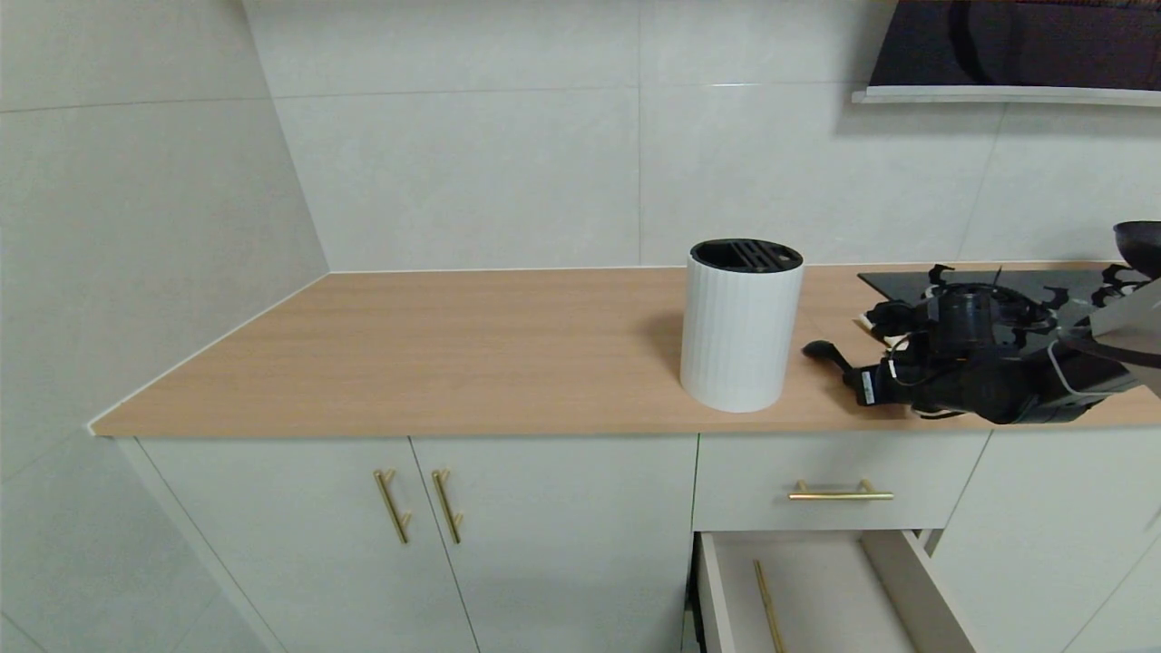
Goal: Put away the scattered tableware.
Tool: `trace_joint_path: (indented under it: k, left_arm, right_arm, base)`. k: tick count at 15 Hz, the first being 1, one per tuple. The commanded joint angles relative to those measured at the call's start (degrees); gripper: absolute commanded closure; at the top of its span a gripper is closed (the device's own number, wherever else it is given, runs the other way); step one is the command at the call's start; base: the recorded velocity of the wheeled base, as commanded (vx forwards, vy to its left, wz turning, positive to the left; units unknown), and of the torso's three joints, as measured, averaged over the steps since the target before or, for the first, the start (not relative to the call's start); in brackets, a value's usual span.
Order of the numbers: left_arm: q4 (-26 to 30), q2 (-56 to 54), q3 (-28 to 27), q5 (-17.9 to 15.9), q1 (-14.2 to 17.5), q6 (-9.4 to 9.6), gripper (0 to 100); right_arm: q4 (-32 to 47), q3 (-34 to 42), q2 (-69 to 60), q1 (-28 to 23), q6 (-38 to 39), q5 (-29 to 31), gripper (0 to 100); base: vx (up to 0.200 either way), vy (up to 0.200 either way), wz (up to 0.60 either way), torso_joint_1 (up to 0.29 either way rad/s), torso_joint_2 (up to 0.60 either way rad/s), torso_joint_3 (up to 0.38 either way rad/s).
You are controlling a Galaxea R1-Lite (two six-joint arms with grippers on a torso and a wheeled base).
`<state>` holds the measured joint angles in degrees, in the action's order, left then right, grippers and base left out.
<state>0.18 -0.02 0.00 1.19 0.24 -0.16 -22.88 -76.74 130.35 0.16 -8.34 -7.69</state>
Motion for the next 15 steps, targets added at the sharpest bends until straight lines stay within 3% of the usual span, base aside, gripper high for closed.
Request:
trace_joint_path:
  k: [1,6,10,12,15]
  left_arm:
    - [0.0,0.0,0.0,0.0,0.0,-0.02,0]
    - [0.0,0.0,0.0,0.0,0.0,-0.02,0]
    - [0.0,0.0,0.0,0.0,0.0,-0.02,0]
    - [0.0,0.0,0.0,0.0,0.0,-0.02,0]
    - [0.0,0.0,0.0,0.0,0.0,-0.02,0]
  right_arm:
    - [0.1,-0.1,0.1,0.0,0.0,0.1,100]
    - [2.0,-0.3,-3.4,0.5,2.9,5.0,100]
    - [15.3,4.8,-15.0,3.1,12.4,6.6,100]
    - [23.5,10.4,-24.4,3.3,13.7,6.5,100]
    - [26.6,19.2,-34.2,4.1,15.3,6.1,100]
  base:
    - [0.000,0.000,0.00,0.000,0.00,0.000]
    - [0.000,0.000,0.00,0.000,0.00,0.000]
    - [0.000,0.000,0.00,0.000,0.00,0.000]
    - [0.000,0.000,0.00,0.000,0.00,0.000]
    - [0.000,0.000,0.00,0.000,0.00,0.000]
